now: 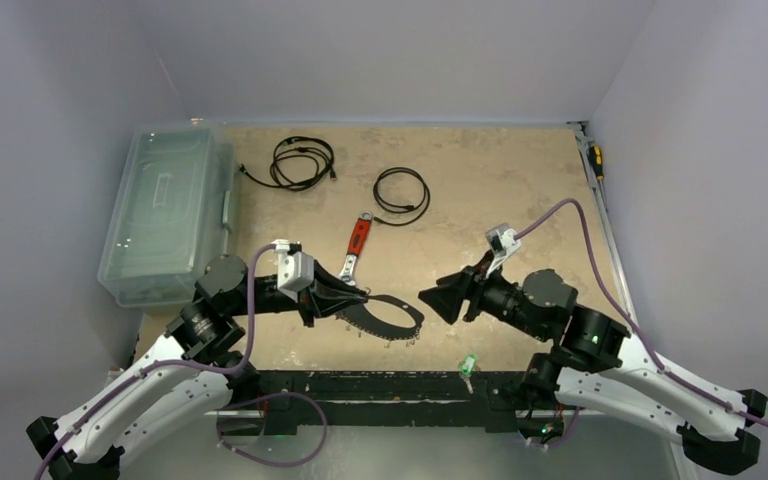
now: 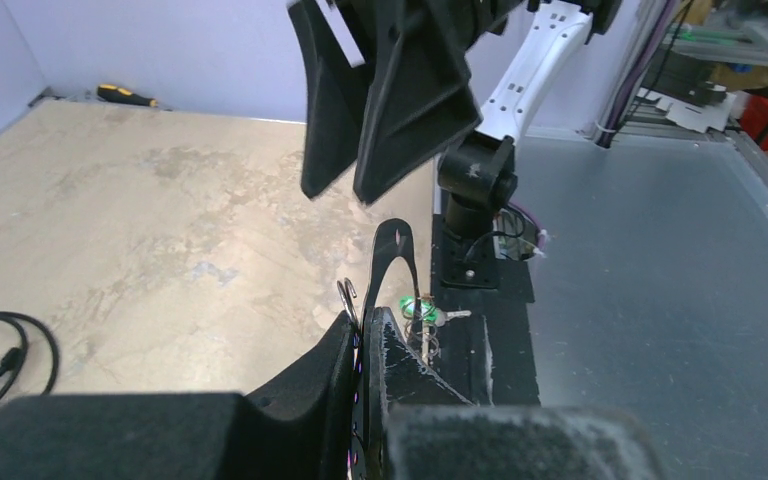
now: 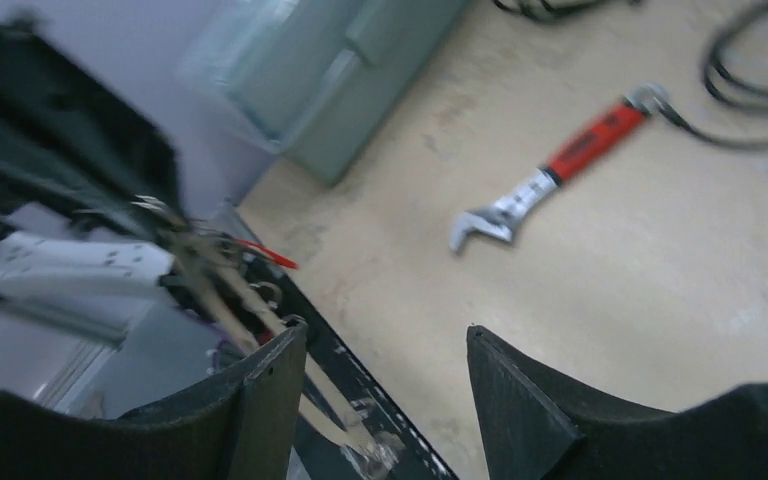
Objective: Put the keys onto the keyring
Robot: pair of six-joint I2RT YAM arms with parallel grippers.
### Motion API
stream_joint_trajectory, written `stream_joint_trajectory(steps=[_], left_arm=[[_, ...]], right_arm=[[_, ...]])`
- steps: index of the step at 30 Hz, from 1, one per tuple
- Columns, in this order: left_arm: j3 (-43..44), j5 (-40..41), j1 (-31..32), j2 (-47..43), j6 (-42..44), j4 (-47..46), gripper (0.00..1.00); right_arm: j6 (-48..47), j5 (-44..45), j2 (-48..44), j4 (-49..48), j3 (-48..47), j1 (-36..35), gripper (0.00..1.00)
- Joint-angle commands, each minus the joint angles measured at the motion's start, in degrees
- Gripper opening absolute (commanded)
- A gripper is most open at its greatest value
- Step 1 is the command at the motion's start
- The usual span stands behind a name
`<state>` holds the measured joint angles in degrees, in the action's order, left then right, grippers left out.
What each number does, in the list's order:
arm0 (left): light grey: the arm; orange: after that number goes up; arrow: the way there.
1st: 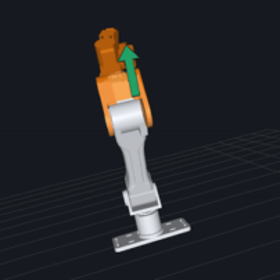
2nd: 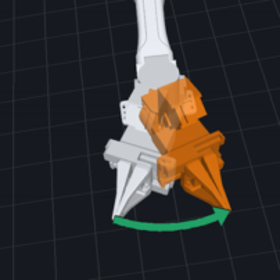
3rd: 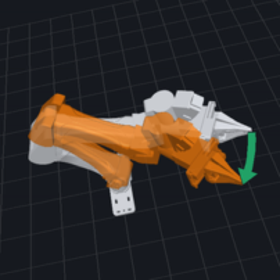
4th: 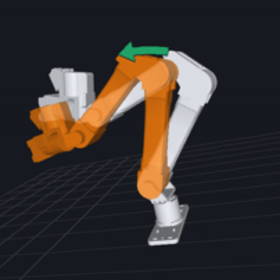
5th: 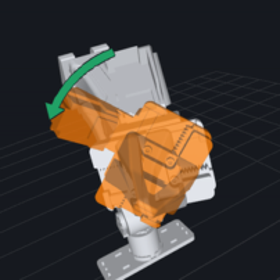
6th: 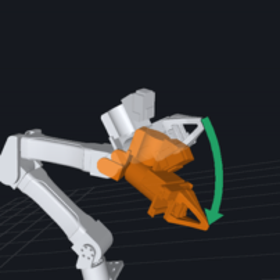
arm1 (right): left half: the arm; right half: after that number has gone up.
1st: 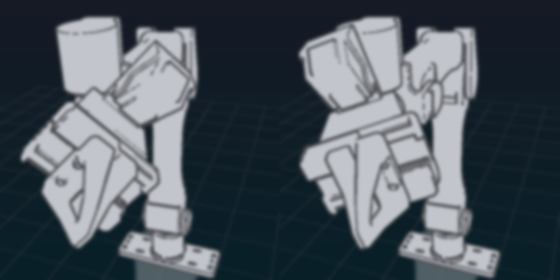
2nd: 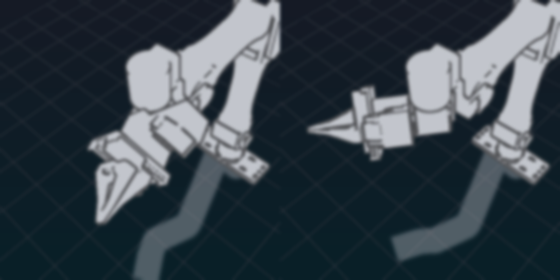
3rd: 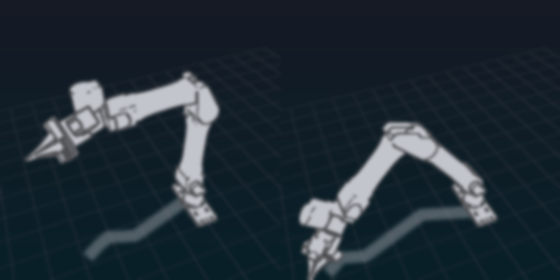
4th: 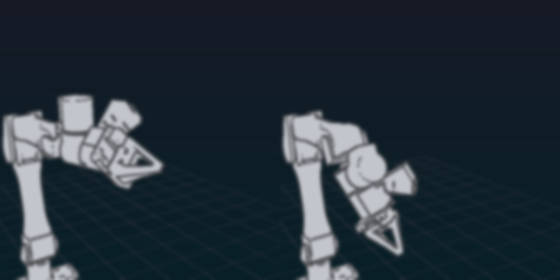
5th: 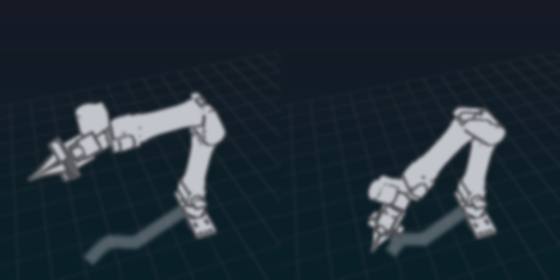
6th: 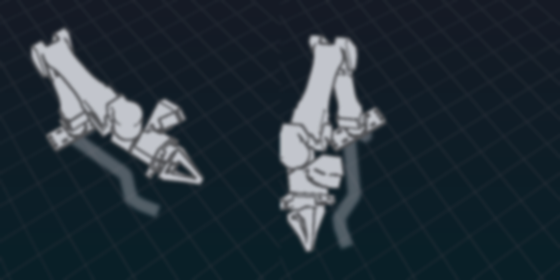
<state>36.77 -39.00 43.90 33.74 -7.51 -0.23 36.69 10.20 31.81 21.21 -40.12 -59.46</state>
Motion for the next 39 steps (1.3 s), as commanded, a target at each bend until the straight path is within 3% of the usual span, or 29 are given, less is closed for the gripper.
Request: stream_joint_trajectory(steps=[1,6,15,31,39], left_arm=[[-0.90,-5.12,0.03,-0.51,-3.22,-6.00,0.00],[-1.64,-7.41,-0.03,-0.68,-4.88,-7.54,0.00],[-2.05,-8.28,0.09,-0.37,-5.90,-8.57,0.00],[-2.14,-7.93,0.06,-0.35,-5.94,-8.41,0.00],[-2.10,-7.84,0.06,-0.47,-6.12,-8.42,0.00]], right_arm=[[-14.87,-17.41,-0.74,-24.44,0.19,-0.04,0.63],[-23.23,-29.92,7.31,-33.00,-1.90,-0.04,0.58],[-28.14,-39.08,14.51,-35.99,-5.90,-0.04,0.46],[-30.97,-41.92,19.63,-33.21,-8.59,-0.04,0.38],[-31.06,-41.57,21.03,-32.53,-9.53,-0.04,0.25]])
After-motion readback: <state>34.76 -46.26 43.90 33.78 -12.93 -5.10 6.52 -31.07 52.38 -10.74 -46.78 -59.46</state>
